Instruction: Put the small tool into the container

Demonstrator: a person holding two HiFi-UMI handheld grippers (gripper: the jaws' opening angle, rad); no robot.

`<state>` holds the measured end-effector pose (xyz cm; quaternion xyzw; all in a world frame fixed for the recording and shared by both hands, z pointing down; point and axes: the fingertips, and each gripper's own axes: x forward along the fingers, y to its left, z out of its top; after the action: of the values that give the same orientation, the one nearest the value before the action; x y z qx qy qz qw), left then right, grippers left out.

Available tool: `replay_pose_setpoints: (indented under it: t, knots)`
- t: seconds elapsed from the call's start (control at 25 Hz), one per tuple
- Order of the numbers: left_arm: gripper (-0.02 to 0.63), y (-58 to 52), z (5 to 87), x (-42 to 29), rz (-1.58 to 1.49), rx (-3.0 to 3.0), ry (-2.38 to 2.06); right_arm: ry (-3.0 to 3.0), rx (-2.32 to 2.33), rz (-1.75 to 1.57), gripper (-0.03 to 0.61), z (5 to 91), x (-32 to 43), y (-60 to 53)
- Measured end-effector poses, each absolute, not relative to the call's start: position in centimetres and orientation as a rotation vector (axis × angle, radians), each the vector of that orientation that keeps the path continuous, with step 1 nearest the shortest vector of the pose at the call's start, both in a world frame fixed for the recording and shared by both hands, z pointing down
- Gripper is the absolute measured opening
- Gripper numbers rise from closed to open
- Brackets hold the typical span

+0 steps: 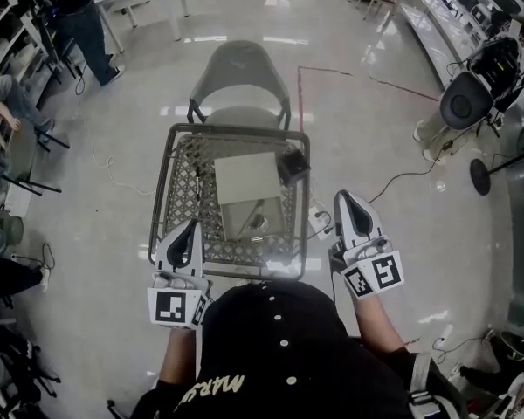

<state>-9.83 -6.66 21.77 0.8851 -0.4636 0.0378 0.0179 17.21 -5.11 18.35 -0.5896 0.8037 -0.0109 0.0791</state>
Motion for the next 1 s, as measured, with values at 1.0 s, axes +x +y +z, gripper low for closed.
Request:
replay_pose_setpoints:
  t: [1.0]
  knots:
    - [0.026,-5.3,21.6,-11.4,0.106,2.741,-1.551,2.498,-1.817,-0.043,0.014,20.4,16.2,-4.7]
